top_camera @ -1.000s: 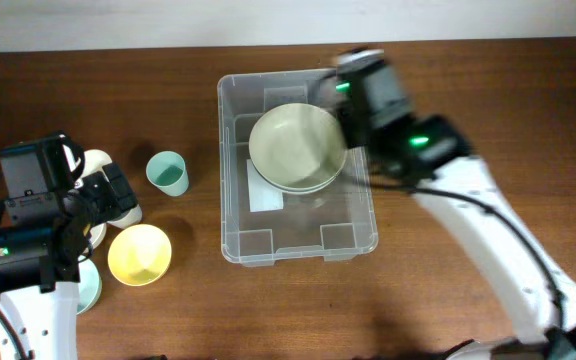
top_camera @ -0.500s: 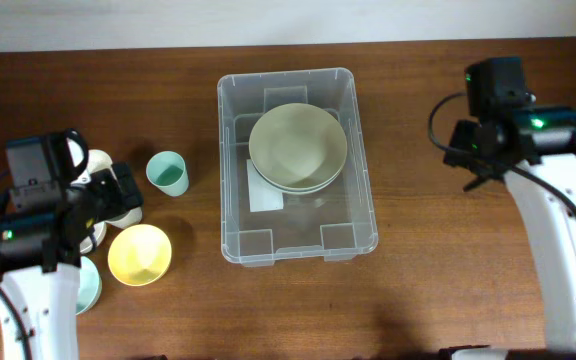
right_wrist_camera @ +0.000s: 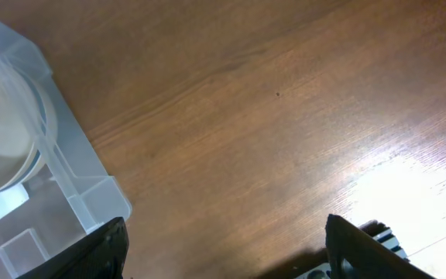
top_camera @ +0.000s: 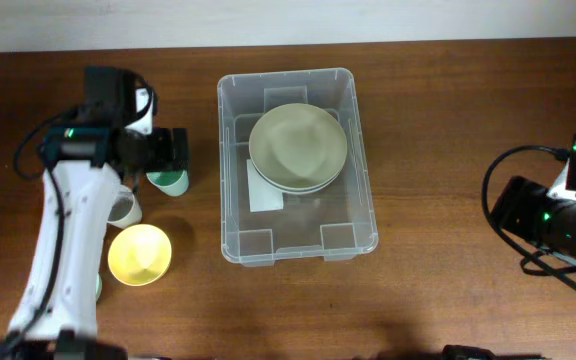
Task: Pack container
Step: 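Grasp the mint-green cup with the left gripper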
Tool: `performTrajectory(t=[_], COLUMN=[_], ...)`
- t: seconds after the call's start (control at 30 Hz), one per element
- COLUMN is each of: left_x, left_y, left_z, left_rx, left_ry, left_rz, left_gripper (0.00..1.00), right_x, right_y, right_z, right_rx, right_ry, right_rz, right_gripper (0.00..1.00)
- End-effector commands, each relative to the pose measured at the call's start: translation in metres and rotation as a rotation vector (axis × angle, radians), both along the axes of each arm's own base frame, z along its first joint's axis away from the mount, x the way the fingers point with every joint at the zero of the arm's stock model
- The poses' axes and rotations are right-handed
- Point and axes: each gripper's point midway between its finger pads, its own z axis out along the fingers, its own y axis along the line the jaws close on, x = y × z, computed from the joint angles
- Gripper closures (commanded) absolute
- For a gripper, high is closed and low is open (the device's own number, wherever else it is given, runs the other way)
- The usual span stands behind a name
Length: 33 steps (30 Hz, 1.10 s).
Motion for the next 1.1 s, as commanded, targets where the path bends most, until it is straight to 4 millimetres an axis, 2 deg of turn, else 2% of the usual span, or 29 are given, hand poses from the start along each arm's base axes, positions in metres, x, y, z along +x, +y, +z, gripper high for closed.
performTrajectory(t=[0.0,0.17,0.4,0.63,0.8,0.87,0.97,1.07], left_x=[0.016,0.029,0.04,0.039,0.038,0.039,0.04,0.04], left_y=[-0.003,-0.006,-0.024,-0.026,-0.026,-0.026,-0.026,-0.026], left_z=[-0.023,-0.056,-0.092,-0.136,-0.152,-0.153,-0.152,-0.152], left_rx=[0.003,0.003,0.009,0.014,0.016,0.016,0.016,0.016], left_ry=[0.052,0.115,0.172,0.274,0.308,0.306,0.303,0.304], left_rz=[-0.024,-0.031,-0.072,-0.079,-0.078,-0.078,-0.078,-0.078], left_gripper=[0.0,0.01,0.01,0.01,0.01,0.11,0.5,0.7], right_x=[0.004,0.009,0.015,0.019,0.019,0.019,0.019,0.019], right_y=[0.001,0.0,-0.001,-0.002,-0.002,-0.002,-0.002,-0.002], right_z=[-0.003,-0.007,-0.014,-0.019,-0.02,-0.02,-0.02,-0.02], right_rx=[0.005,0.008,0.014,0.012,0.012,0.012,0.012,0.012], right_ry=[0.018,0.034,0.063,0.09,0.093,0.093,0.093,0.093], right_rz=[0.044,0.044,0.044,0.053,0.053,0.053,0.053,0.053], right_gripper=[0.23,0.23,0.23,0.23,0.23,0.23,0.23,0.23])
